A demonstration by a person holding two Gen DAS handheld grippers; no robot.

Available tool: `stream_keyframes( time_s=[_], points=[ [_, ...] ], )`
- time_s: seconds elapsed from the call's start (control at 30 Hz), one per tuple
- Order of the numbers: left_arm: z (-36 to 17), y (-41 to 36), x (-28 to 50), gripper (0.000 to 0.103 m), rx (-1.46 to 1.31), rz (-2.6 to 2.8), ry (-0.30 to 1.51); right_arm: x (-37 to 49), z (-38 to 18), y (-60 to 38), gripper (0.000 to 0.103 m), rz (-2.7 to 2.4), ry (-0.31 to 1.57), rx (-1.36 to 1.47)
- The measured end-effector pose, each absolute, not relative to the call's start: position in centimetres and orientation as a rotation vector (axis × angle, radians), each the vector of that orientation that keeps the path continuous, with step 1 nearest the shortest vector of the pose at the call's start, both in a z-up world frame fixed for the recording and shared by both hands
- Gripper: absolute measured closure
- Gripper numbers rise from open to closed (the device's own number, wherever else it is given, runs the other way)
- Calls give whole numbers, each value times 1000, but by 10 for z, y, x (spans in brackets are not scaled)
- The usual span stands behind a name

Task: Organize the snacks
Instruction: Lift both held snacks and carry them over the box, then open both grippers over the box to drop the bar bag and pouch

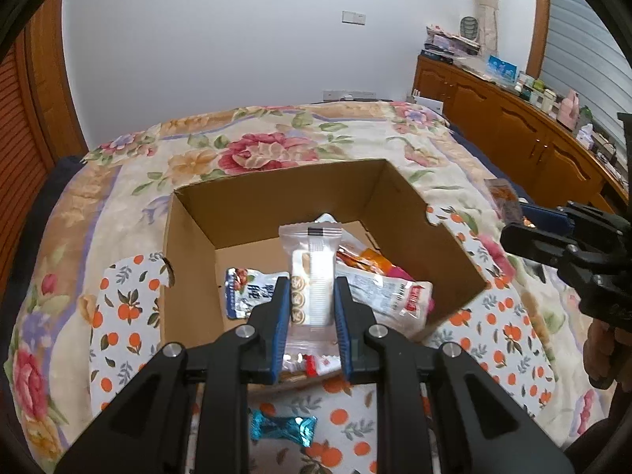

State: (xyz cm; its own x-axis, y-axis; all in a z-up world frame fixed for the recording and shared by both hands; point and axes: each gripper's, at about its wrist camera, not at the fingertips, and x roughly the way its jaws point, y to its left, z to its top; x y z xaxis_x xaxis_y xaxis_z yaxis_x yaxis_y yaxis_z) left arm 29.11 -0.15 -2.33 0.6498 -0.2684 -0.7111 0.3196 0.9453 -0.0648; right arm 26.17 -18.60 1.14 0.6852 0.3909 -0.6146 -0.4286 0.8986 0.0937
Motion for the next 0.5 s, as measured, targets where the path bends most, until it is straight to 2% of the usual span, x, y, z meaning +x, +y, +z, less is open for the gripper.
stream_keyframes(
  time_s=[0.5],
  points=[
    [-60, 20, 329, 84, 29, -337, 872, 304, -24, -145, 64, 470, 736, -122]
  ],
)
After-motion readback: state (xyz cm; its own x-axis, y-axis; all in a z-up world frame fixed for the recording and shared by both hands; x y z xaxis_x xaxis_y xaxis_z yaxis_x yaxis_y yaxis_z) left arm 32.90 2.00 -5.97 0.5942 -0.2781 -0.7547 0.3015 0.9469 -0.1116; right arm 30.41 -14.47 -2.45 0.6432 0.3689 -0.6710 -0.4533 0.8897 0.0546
